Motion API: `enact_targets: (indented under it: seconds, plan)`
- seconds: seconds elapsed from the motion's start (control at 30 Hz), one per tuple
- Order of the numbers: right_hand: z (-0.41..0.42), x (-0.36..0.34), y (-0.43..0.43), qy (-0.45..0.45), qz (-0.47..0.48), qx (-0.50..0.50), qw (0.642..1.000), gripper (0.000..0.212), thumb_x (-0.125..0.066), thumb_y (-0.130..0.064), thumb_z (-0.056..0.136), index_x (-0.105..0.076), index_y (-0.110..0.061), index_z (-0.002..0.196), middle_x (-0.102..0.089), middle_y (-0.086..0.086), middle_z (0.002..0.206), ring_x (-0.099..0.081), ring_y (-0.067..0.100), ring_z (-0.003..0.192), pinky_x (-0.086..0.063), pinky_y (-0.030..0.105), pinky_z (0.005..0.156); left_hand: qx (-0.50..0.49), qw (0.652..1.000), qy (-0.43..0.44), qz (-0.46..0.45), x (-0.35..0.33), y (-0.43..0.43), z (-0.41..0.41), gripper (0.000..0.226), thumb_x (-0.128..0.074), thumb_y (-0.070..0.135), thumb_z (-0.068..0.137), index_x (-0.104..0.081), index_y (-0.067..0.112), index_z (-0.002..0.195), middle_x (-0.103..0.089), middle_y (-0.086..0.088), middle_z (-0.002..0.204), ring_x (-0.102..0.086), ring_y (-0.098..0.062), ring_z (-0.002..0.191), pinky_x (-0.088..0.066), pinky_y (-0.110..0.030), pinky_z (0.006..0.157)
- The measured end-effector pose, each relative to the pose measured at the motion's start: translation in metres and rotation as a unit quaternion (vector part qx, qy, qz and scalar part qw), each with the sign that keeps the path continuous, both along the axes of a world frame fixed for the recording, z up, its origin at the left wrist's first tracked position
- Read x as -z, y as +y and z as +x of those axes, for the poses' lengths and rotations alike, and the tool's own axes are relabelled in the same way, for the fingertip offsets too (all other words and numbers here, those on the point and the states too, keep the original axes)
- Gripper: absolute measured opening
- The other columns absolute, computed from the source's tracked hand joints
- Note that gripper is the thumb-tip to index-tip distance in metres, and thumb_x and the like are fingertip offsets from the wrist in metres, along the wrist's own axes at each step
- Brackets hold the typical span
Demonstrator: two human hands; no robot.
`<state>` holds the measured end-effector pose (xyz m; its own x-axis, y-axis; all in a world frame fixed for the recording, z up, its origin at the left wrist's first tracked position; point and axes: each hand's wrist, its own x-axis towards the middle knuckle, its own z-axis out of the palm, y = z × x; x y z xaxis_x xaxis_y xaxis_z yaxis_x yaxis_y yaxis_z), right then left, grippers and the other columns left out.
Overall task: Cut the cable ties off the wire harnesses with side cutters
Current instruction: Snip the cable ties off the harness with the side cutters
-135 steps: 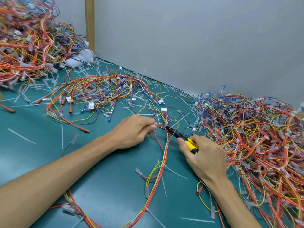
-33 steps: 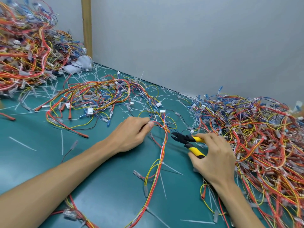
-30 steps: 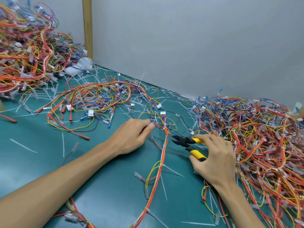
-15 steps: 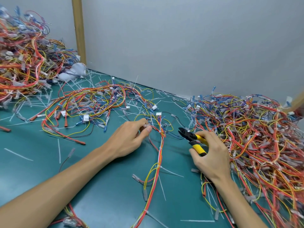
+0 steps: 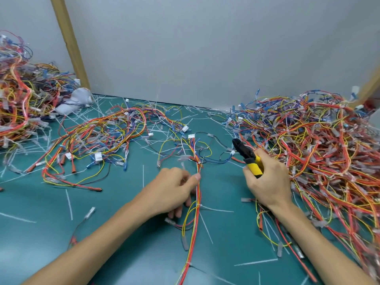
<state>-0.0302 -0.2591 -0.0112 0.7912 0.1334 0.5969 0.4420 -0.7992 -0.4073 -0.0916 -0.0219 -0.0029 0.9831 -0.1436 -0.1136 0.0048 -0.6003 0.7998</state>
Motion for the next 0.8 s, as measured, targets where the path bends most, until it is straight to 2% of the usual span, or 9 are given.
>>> enact_targets:
  seconds: [0.1,0.23,0.33,0.4,0.47,0.57,0.63,0.7,0.8]
  plan:
    - [-0.001,0.000,0.001,0.003,-0.028,0.012,1.000,0.020,-0.057,-0.034,0.073,-0.041,-0.022,0.076,-0.037,-0.008,0.050,-0.040,0.003,0.047,-0.020,0.021,0.045,-0.005,0.999,0.000,0.053,-0.003,-0.003,-0.005,0.041,-0.048,0.049,0.095,-0.062,0.015,0.078,-0.070,-0.008,0.063,-0.056,-0.017,0.033,-0.037,-0.017,0.032]
    - [0.001,0.000,0.000,0.030,-0.045,-0.009,0.998,0.029,-0.059,-0.036,0.069,-0.041,-0.022,0.087,-0.039,-0.008,0.055,-0.042,0.013,0.050,-0.028,0.027,0.048,0.014,0.999,0.010,0.045,-0.003,-0.004,-0.005,0.019,-0.061,0.036,0.090,-0.062,0.019,0.081,-0.068,0.008,0.066,-0.054,-0.010,0.036,-0.037,-0.014,0.036]
    - [0.000,-0.001,-0.001,0.088,-0.047,-0.074,0.992,0.030,-0.059,-0.040,0.069,-0.041,-0.026,0.088,-0.042,-0.005,0.055,-0.043,0.017,0.053,-0.035,0.034,0.053,0.009,0.999,0.017,-0.047,-0.001,-0.009,-0.006,0.012,-0.057,0.024,0.092,-0.052,0.014,0.087,-0.072,0.006,0.082,-0.056,-0.020,0.049,-0.039,-0.017,0.039]
    - [0.000,-0.002,-0.002,0.111,-0.062,-0.092,0.988,0.032,-0.060,-0.044,0.067,-0.042,-0.032,0.090,-0.047,-0.007,0.059,-0.047,0.012,0.058,-0.039,0.035,0.056,-0.003,0.992,0.023,-0.123,0.000,-0.011,-0.005,0.012,-0.055,0.019,0.095,-0.048,0.012,0.088,-0.075,0.004,0.089,-0.060,-0.017,0.055,-0.038,-0.015,0.041]
    - [0.000,-0.002,-0.002,0.126,-0.061,-0.106,0.984,0.035,-0.062,-0.045,0.065,-0.044,-0.033,0.093,-0.054,-0.008,0.070,-0.054,0.013,0.068,-0.046,0.037,0.062,-0.033,0.980,0.067,-0.186,-0.001,-0.010,-0.004,0.016,-0.061,0.026,0.094,-0.051,0.013,0.093,-0.075,0.000,0.085,-0.058,-0.013,0.052,-0.036,-0.014,0.041]
    - [0.000,-0.001,-0.002,0.142,-0.035,-0.128,0.981,0.039,-0.066,-0.045,0.066,-0.047,-0.034,0.098,-0.059,-0.010,0.088,-0.059,0.015,0.081,-0.051,0.041,0.071,-0.061,0.942,0.127,-0.303,-0.001,-0.003,0.000,0.037,-0.073,0.032,0.083,-0.057,0.013,0.109,-0.075,-0.006,0.089,-0.063,-0.015,0.064,-0.040,-0.025,0.058]
    - [0.001,0.000,-0.002,0.136,-0.026,-0.142,0.980,0.041,-0.068,-0.047,0.067,-0.051,-0.032,0.102,-0.058,-0.011,0.096,-0.058,0.013,0.089,-0.051,0.041,0.077,-0.050,0.926,0.139,-0.347,-0.002,0.001,0.003,0.045,-0.076,0.031,0.074,-0.063,0.005,0.109,-0.075,-0.008,0.089,-0.070,-0.016,0.073,-0.044,-0.028,0.066]
    - [0.001,0.001,-0.002,0.126,-0.032,-0.148,0.980,0.045,-0.068,-0.050,0.068,-0.056,-0.028,0.105,-0.057,-0.012,0.099,-0.056,0.011,0.092,-0.050,0.038,0.081,-0.046,0.917,0.147,-0.368,-0.003,0.003,0.005,0.040,-0.074,0.030,0.071,-0.070,0.004,0.101,-0.073,-0.006,0.085,-0.070,-0.013,0.072,-0.051,-0.020,0.059]
    - [0.000,0.000,-0.002,0.125,-0.051,-0.143,0.980,0.050,-0.066,-0.054,0.069,-0.059,-0.028,0.111,-0.056,-0.014,0.101,-0.055,0.008,0.093,-0.049,0.036,0.085,-0.067,0.901,0.155,-0.400,-0.003,0.004,0.008,0.022,-0.066,0.024,0.084,-0.071,0.006,0.095,-0.073,-0.007,0.083,-0.070,-0.012,0.069,-0.050,-0.015,0.055]
